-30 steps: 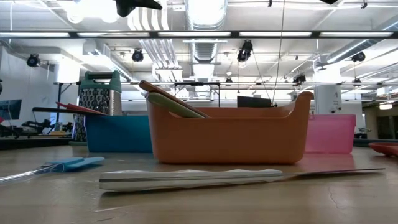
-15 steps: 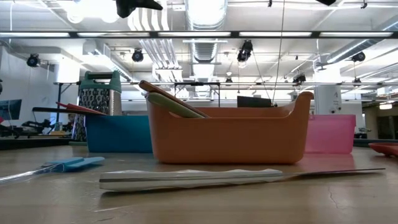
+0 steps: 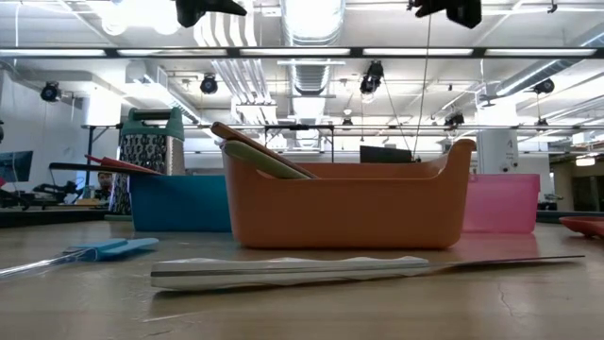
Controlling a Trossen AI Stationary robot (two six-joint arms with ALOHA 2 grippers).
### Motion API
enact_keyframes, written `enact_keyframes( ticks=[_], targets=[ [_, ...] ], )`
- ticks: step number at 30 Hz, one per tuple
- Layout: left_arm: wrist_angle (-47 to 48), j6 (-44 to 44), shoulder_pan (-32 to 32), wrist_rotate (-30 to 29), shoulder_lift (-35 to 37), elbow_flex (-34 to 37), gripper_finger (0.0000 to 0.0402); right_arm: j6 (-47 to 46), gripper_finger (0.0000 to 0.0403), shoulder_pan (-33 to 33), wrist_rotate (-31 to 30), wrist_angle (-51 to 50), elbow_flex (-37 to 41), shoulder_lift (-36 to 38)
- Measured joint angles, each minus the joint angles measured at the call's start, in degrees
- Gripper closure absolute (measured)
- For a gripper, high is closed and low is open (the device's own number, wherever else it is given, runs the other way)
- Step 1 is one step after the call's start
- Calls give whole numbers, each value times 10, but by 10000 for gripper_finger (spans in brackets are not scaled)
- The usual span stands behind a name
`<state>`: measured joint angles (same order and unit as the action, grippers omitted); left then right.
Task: Pick & Place Kitchen Items
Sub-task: Put the black serving spoon into the blue bin
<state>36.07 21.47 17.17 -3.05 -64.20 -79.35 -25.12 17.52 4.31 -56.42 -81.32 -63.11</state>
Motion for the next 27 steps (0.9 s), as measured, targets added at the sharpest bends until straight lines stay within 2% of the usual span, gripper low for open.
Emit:
enact_keyframes(
  ticks=[6, 9, 14, 16, 21, 23, 27],
  targets=[
    [0, -4, 0, 0, 0, 0, 225, 14, 319, 0, 2, -30, 0, -34],
    [6, -4, 0, 0, 0, 0, 225, 52, 316, 0, 3, -75, 0, -36],
    [23, -7, 0, 0, 0, 0, 225, 57, 322, 0, 6, -169, 0, -32],
    [27, -10, 0, 0, 0, 0, 225, 56, 327, 0, -10, -199, 0, -30],
    [26, -11, 0, -3, -1, 0, 225, 29, 336, 3, -133, -227, 0, -32],
    [26, -11, 0, -7, -1, 0, 225, 31, 337, 20, -137, -221, 0, -38],
    [26, -11, 0, -8, -1, 0, 225, 66, 328, 66, -108, -210, 0, -67]
  ],
)
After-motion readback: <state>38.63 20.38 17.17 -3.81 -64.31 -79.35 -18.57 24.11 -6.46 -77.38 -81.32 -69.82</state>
